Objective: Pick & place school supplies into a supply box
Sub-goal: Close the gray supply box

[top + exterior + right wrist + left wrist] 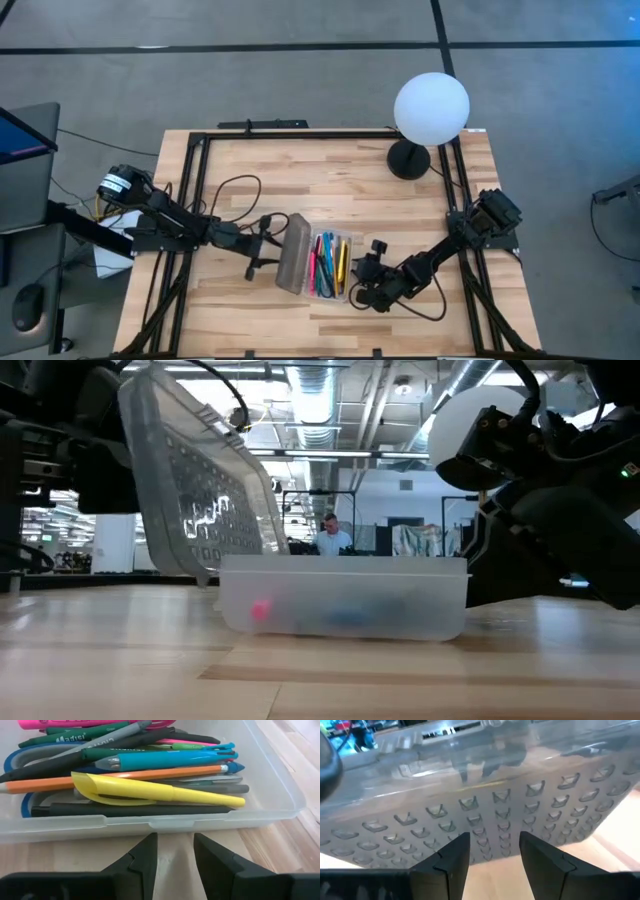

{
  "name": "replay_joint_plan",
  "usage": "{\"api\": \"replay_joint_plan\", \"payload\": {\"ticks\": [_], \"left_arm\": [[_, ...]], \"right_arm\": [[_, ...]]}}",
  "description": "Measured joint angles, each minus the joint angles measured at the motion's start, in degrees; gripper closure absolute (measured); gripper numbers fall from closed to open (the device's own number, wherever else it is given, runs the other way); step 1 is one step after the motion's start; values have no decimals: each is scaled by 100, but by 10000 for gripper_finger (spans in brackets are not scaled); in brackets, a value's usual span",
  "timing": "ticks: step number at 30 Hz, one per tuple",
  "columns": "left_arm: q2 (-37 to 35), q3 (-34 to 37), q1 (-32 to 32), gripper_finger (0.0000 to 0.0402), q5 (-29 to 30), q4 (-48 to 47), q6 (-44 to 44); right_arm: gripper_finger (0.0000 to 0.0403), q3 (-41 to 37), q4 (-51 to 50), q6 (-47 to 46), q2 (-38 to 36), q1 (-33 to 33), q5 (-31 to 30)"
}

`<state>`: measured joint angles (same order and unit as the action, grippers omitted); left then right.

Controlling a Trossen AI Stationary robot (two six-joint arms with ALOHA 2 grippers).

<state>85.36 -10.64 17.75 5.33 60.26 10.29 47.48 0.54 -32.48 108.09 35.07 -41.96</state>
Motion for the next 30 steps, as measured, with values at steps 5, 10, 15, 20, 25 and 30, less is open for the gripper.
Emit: {"api": "replay_joint_plan", "payload": {"ticks": [5, 10, 15, 20, 25, 30], "left_arm": [[0, -168, -2, 233, 7, 22, 161], [0, -460, -2, 233, 2, -100, 359], [0, -713, -4, 233, -42, -370, 408], [0, -963, -58, 233, 13, -877, 290], [2, -1059, -162, 233, 42, -978, 152], [2, -1059, -201, 233, 211, -1172, 88]], "right_arm": [[282, 0, 43, 181, 0, -49, -2], [282, 2, 287, 549, 0, -208, 15], [282, 0, 370, 912, 0, -422, 47], [282, 1, 563, 1151, 0, -766, 183], [282, 2, 522, 1017, 0, -942, 282], [282, 1, 74, 772, -113, -861, 4]]}}
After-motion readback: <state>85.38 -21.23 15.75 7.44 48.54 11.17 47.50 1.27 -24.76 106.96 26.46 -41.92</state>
